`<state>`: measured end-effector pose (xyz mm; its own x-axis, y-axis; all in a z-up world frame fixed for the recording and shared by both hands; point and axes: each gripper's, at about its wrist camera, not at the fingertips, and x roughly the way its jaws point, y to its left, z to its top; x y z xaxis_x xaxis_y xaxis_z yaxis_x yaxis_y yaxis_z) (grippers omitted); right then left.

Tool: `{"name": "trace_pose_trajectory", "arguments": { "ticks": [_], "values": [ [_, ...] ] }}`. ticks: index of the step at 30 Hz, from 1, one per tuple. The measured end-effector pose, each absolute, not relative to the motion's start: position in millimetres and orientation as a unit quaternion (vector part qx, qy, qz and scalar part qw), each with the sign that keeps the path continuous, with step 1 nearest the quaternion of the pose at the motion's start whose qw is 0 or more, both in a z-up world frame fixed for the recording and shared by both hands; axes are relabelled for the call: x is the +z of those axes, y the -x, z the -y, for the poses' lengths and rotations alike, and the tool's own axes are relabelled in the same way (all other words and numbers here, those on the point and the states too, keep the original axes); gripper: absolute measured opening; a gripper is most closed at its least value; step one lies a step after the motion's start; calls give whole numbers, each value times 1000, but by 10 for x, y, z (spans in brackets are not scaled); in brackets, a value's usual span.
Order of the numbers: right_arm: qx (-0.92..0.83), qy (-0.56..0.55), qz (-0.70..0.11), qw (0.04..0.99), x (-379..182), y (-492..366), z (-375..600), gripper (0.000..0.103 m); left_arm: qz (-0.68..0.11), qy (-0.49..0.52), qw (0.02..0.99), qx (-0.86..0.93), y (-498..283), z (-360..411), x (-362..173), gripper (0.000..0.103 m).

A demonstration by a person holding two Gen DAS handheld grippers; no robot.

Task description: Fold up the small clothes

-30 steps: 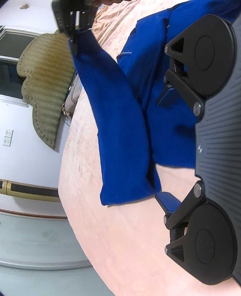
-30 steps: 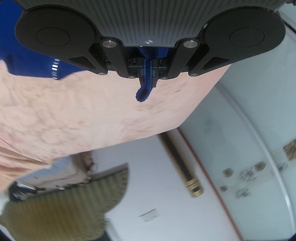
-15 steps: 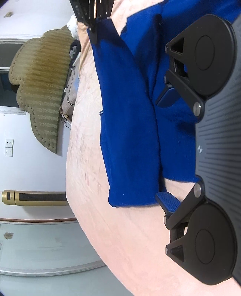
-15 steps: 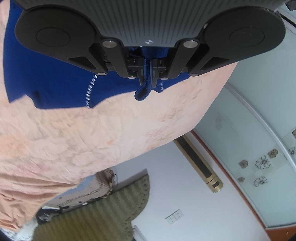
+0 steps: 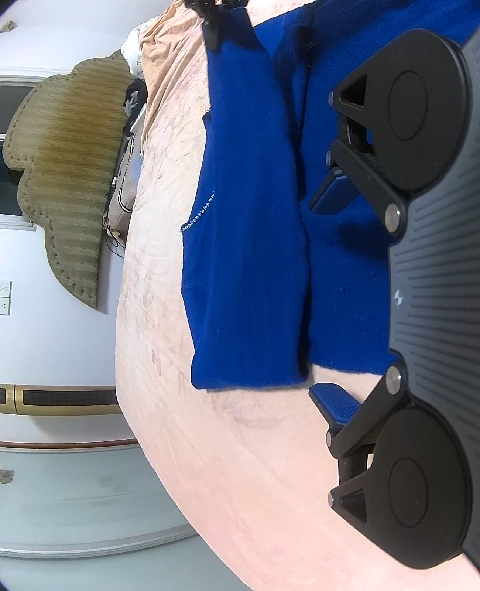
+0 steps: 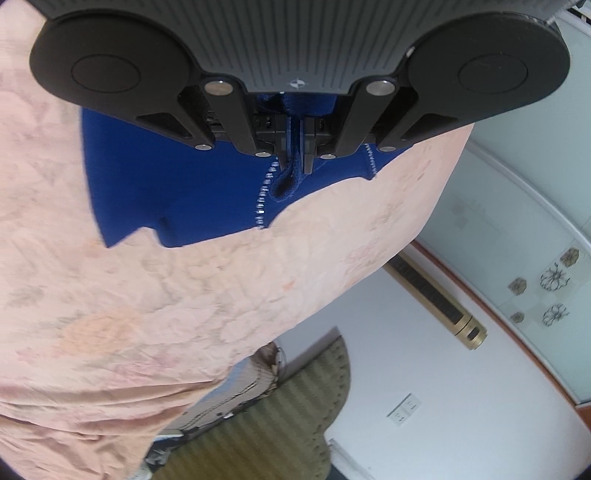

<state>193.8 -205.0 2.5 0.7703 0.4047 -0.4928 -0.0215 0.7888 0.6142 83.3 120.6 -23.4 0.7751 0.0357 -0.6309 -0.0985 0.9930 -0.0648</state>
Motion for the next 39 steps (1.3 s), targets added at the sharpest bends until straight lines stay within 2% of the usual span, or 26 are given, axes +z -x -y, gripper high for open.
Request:
{"name": "trace_pose_trajectory", "arguments": {
  "ticks": [23, 39],
  "values": [
    [71, -317, -332, 886, -254, -1837, 2413, 9, -335, 37, 941, 31, -832, -1119, -228, 98],
    [45, -258, -340, 903, -288, -1883, 2371, 9, -340, 33, 939, 31, -844, -1104, -266, 98]
  ]
}}
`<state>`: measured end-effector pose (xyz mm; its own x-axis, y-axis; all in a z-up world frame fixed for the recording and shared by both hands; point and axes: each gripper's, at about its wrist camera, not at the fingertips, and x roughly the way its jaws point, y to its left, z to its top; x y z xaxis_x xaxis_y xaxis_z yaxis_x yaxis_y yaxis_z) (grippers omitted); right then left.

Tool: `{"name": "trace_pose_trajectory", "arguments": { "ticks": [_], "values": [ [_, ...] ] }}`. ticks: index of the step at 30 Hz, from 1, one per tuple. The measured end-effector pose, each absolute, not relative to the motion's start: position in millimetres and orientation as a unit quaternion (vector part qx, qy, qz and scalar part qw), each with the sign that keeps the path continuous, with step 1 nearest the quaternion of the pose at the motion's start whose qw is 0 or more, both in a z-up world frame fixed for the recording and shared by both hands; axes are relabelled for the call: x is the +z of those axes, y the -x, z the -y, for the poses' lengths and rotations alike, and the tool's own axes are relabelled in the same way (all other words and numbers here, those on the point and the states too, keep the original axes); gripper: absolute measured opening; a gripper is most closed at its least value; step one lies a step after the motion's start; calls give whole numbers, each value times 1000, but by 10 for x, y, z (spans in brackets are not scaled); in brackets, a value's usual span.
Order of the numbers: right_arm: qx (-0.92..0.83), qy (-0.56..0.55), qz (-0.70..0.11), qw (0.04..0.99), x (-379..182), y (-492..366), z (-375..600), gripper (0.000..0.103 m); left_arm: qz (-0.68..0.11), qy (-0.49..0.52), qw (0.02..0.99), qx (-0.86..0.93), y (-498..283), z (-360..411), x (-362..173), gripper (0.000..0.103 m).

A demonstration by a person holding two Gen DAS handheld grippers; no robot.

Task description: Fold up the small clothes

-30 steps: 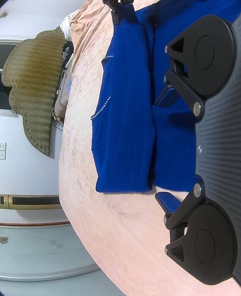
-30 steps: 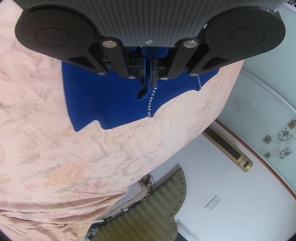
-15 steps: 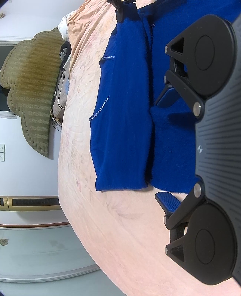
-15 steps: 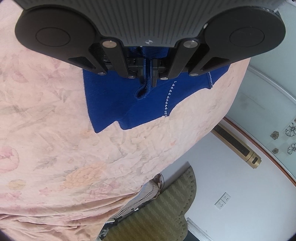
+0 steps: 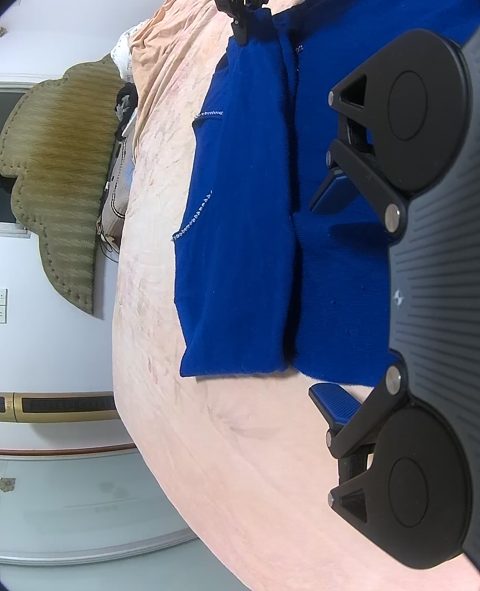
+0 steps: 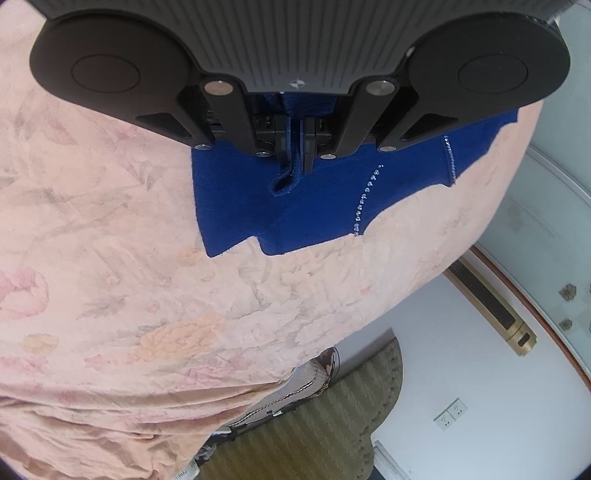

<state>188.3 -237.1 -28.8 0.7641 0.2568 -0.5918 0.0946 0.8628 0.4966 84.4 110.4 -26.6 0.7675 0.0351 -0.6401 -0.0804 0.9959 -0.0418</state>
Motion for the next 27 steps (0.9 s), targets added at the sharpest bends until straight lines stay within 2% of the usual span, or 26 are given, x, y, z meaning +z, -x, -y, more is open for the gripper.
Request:
{"name": "trace_pose_trajectory", "arguments": {
  "ticks": [5, 7, 9, 10, 12, 20, 24, 27],
  "values": [
    [33, -239, -341, 909, -283, -1909, 2351, 10, -341, 33, 939, 29, -844, -1097, -276, 98],
    [20, -235, -345, 908, -300, -1922, 2356, 19, -341, 31, 939, 28, -842, -1087, -273, 98],
    [4, -229, -344, 910, -304, -1895, 2370, 20, -340, 29, 940, 27, -836, -1086, -271, 98],
    [-1, -224, -341, 913, -297, -1873, 2371, 30, -340, 29, 940, 27, -835, -1086, -267, 98],
    [-10, -218, -333, 917, -278, -1817, 2381, 36, -341, 31, 939, 27, -826, -1087, -269, 98],
    [31, -175, -299, 938, -85, -1542, 2162, 34, -338, 33, 940, 11, -774, -1007, -224, 98],
    [66, -139, -336, 929, -189, -1579, 1959, 42, -335, 22, 942, 0, -728, -935, -212, 98],
    [38, -134, -359, 923, -316, -1631, 1960, 42, -337, 18, 941, -1, -698, -917, -235, 98]
  ]
}}
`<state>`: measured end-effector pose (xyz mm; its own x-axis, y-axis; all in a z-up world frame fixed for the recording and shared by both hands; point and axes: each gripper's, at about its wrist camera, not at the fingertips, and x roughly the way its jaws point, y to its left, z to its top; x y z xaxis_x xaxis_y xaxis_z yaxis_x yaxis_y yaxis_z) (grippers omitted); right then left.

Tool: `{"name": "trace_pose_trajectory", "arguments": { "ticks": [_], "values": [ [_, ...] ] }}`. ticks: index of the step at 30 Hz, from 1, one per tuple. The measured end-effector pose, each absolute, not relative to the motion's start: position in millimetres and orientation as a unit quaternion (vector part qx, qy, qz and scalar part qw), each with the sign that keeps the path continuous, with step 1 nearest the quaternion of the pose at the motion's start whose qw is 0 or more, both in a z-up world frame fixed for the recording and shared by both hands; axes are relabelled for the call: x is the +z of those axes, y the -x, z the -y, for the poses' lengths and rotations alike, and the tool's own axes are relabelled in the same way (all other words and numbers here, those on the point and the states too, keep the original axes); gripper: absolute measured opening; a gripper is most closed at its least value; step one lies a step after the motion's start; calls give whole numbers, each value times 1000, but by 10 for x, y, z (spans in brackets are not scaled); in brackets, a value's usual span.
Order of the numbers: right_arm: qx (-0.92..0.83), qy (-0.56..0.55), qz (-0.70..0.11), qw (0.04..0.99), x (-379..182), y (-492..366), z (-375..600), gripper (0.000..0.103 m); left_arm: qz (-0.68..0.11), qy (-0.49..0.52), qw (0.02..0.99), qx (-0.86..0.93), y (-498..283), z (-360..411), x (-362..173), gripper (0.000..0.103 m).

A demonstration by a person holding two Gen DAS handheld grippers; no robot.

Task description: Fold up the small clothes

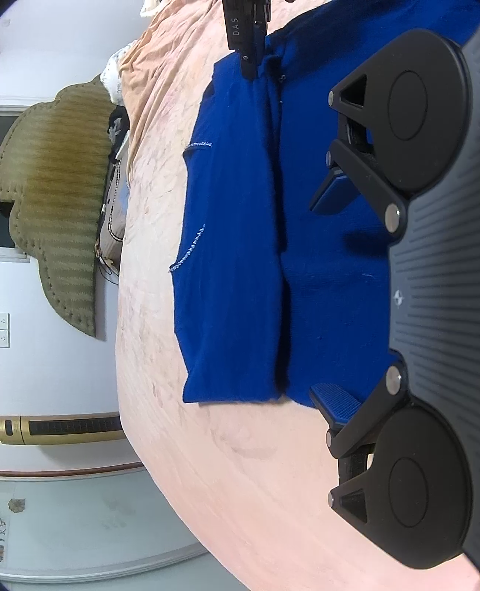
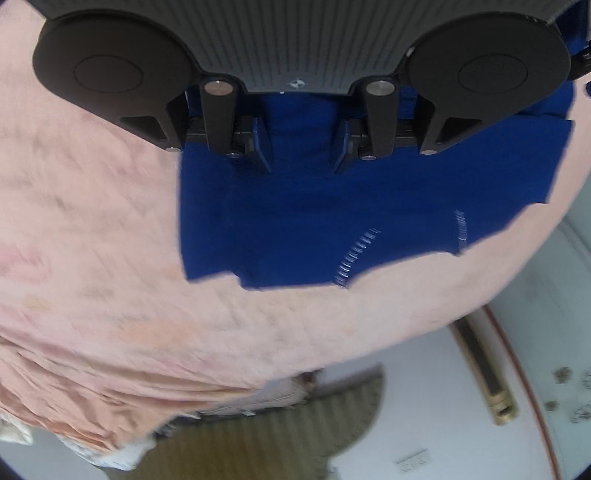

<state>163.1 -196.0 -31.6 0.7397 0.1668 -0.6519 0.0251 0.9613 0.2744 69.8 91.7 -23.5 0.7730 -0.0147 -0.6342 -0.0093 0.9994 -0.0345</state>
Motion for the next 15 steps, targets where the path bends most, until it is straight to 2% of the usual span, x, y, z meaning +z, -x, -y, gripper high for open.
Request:
{"name": "trace_pose_trajectory", "arguments": {
  "ticks": [2, 6, 11, 15],
  "values": [
    [36, -136, -348, 927, -259, -1541, 1950, 43, -339, 17, 941, 0, -687, -928, -255, 98],
    [48, -100, -335, 935, -189, -1354, 1808, 59, -347, 27, 938, 2, -710, -932, -295, 98],
    [60, -103, -350, 929, -268, -1134, 1721, 62, -350, 28, 936, -9, -674, -887, -314, 98],
    [64, -117, -347, 928, -296, -902, 1692, 72, -350, 23, 936, -13, -620, -852, -327, 98]
  ]
}}
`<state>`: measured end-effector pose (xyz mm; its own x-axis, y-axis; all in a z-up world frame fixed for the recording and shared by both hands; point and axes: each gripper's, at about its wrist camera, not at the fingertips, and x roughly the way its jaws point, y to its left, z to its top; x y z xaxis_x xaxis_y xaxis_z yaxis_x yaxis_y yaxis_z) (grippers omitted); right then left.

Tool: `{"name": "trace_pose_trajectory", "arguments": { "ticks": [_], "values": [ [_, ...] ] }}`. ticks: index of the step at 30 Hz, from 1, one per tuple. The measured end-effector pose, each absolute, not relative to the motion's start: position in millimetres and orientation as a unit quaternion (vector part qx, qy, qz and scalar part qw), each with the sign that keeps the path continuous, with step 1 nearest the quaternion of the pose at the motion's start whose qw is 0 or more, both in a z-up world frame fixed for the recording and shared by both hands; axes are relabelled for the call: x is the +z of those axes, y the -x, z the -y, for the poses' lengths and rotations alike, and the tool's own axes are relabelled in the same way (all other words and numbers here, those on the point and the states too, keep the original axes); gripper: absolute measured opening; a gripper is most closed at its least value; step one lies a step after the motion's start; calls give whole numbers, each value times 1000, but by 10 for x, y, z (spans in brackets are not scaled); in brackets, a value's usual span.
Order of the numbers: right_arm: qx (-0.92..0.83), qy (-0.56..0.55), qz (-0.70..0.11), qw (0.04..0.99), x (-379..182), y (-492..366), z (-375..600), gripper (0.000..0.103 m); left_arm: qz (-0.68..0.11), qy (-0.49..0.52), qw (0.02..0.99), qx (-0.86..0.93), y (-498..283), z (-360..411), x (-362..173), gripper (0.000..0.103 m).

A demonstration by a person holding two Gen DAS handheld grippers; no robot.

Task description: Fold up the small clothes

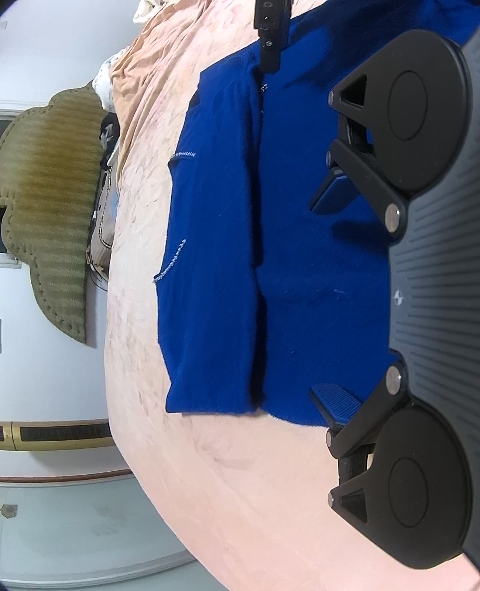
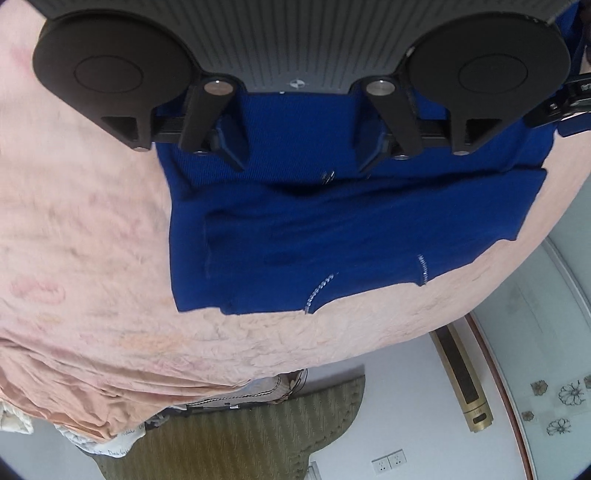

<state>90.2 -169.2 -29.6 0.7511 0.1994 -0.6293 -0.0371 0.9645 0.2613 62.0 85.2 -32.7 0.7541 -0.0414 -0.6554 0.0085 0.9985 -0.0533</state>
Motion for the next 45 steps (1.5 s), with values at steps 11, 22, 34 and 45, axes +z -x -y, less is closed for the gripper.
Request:
{"name": "trace_pose_trajectory", "arguments": {
  "ticks": [11, 22, 34, 45],
  "values": [
    [49, -84, -340, 935, -406, -621, 1505, 89, -360, 18, 933, -25, -507, -707, -423, 98],
    [40, -40, -341, 938, -463, -543, 1374, 103, -359, 3, 933, -20, -485, -647, -478, 98],
    [29, -11, -337, 941, -510, -458, 1290, 103, -343, -20, 939, -11, -442, -582, -554, 101],
    [22, 3, -333, 943, -542, -421, 1238, 103, -337, -23, 941, -12, -418, -578, -580, 103]
  ]
}}
